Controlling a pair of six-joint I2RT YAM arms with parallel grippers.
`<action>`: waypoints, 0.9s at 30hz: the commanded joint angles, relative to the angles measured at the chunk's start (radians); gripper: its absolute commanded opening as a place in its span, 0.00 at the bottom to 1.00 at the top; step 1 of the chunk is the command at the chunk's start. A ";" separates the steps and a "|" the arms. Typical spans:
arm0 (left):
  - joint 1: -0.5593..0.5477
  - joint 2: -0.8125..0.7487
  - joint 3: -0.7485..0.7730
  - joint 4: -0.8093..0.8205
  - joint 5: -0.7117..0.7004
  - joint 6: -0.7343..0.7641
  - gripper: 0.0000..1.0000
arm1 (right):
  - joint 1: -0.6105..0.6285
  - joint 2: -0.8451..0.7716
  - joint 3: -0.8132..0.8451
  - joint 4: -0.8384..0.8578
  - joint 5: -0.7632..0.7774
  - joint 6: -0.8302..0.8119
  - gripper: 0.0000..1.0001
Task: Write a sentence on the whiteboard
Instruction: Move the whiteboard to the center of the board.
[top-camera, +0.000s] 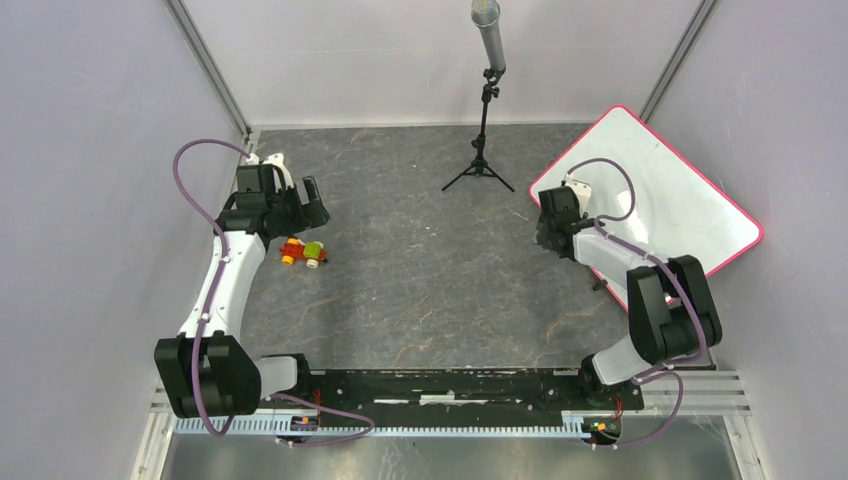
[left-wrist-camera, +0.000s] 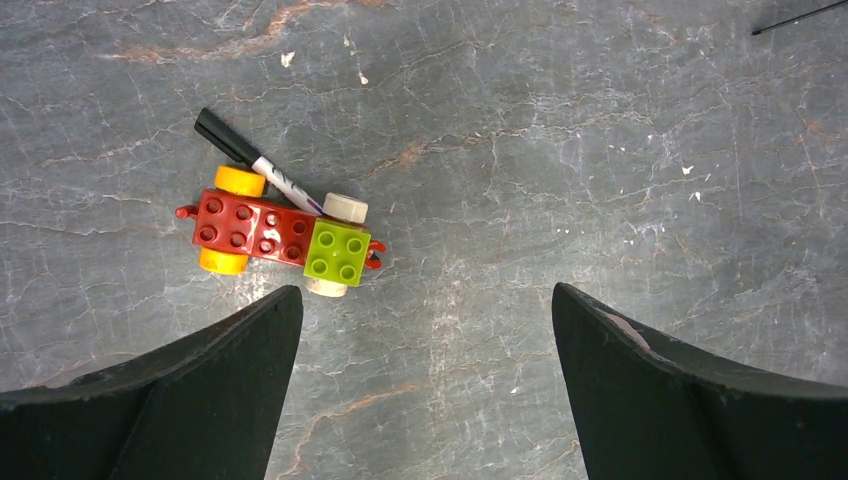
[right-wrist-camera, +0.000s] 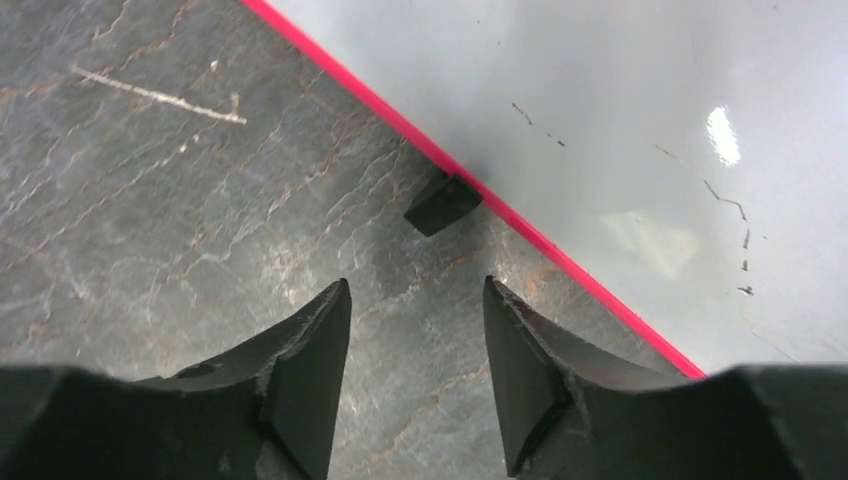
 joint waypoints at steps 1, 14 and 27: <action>-0.003 -0.024 0.036 0.042 0.009 -0.061 1.00 | 0.004 0.059 0.066 0.005 0.083 0.061 0.54; -0.002 -0.033 0.020 0.057 0.010 -0.066 1.00 | 0.001 0.181 0.127 0.034 0.202 0.052 0.46; -0.003 -0.047 -0.002 0.070 0.005 -0.062 1.00 | -0.024 0.262 0.161 0.083 0.255 0.024 0.50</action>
